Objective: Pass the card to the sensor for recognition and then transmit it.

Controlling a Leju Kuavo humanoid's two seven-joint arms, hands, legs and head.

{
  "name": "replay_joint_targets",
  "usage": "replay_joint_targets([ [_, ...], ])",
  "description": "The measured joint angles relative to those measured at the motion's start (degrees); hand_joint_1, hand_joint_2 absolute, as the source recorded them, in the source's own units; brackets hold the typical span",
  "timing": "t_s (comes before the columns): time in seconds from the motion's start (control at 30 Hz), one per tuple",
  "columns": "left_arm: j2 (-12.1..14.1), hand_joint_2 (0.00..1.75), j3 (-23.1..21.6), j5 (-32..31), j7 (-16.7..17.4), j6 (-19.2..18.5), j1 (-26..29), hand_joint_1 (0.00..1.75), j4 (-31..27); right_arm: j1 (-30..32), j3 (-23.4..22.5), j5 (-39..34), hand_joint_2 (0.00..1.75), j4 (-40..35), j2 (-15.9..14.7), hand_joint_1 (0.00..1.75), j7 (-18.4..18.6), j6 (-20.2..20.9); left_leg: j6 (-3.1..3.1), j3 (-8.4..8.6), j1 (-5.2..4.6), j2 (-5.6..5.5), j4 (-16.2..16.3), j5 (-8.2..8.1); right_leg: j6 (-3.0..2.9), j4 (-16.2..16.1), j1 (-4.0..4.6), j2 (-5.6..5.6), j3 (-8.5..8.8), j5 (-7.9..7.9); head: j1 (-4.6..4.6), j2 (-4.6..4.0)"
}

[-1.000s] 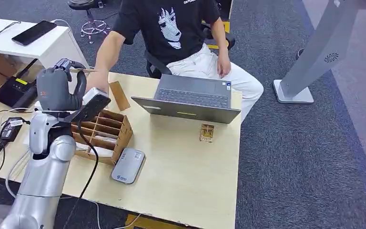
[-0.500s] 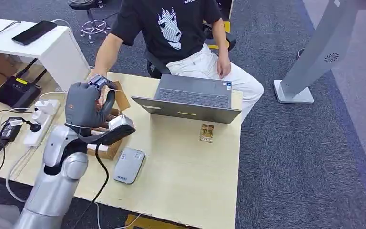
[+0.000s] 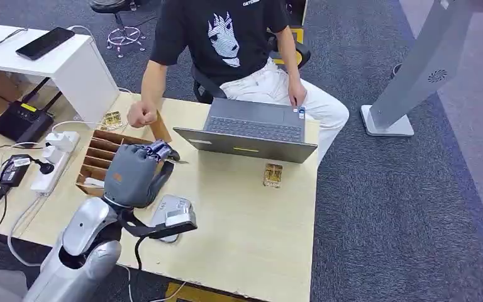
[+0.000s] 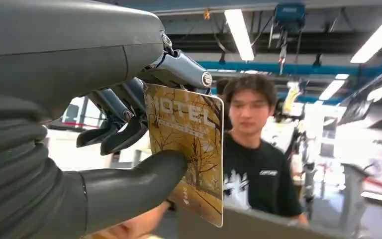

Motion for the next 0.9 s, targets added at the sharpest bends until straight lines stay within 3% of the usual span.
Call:
replay_joint_targets([
  [0.33, 4.2, 1.75, 0.0, -1.0, 1.7, -0.7, 5.3, 1.75, 3.0, 0.0, -0.5, 0.4, 1.75, 0.0, 0.1, 0.0, 0.3, -0.3, 0.0, -0.02, -0.01, -0.01, 0.0, 0.0, 0.02, 0.0, -0.01, 0.0, 0.0, -0.02, 0.0, 0.0],
  [0.7, 4.1, 1.75, 0.1, -1.0, 1.8, -0.5, 7.8, 1.75, 7.4, 0.1, -0.9, 1.0, 1.75, 0.0, 0.2, 0.0, 0.5, -0.2, 0.0, -0.01, -0.01, -0.02, 0.0, 0.0, 0.02, 0.0, -0.01, -0.02, 0.01, -0.02, 0.0, 0.0],
  [0.9, 1.7, 1.75, 0.2, -1.6, 0.7, -0.4, 7.8, 1.75, 11.9, 0.0, -0.9, 2.1, 1.75, 0.0, 0.2, 0.0, 0.2, 0.0, 0.0, -0.02, -0.01, -0.03, 0.0, 0.0, 0.02, 0.0, -0.01, -0.03, 0.01, -0.02, 0.0, 0.0],
])
